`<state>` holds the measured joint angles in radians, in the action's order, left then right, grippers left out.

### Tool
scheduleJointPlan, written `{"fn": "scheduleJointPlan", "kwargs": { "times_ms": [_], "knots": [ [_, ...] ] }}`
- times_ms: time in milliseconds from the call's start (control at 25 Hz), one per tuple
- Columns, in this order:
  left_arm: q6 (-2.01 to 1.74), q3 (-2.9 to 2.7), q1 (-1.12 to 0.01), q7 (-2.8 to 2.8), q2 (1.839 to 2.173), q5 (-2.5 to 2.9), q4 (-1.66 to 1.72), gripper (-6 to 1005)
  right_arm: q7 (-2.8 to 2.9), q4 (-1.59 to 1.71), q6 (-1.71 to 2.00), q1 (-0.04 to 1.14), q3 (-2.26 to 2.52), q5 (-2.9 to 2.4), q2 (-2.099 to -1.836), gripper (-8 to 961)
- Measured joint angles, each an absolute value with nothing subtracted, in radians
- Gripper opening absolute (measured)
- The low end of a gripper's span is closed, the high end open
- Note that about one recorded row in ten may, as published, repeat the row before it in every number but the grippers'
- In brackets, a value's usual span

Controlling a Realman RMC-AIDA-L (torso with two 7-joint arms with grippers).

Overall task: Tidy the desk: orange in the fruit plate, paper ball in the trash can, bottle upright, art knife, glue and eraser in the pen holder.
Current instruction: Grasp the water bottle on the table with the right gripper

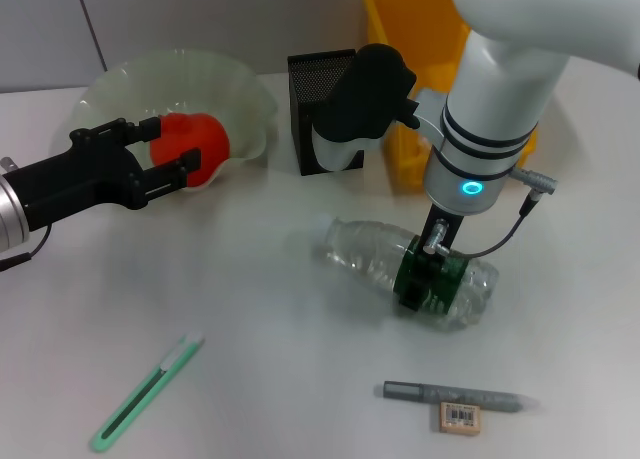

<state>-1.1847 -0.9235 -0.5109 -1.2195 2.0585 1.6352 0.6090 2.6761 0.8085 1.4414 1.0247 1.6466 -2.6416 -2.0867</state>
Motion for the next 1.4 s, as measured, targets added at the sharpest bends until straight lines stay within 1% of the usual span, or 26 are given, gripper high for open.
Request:
{"fn": "scheduleJointPlan", "kwargs": {
  "times_ms": [1400],
  "knots": [
    [-1.173, -0.923, -0.512, -1.22, 2.059, 1.635, 0.607, 692, 2.671, 0.774, 1.413, 1.031, 1.663, -2.641, -2.089, 759]
  ]
}}
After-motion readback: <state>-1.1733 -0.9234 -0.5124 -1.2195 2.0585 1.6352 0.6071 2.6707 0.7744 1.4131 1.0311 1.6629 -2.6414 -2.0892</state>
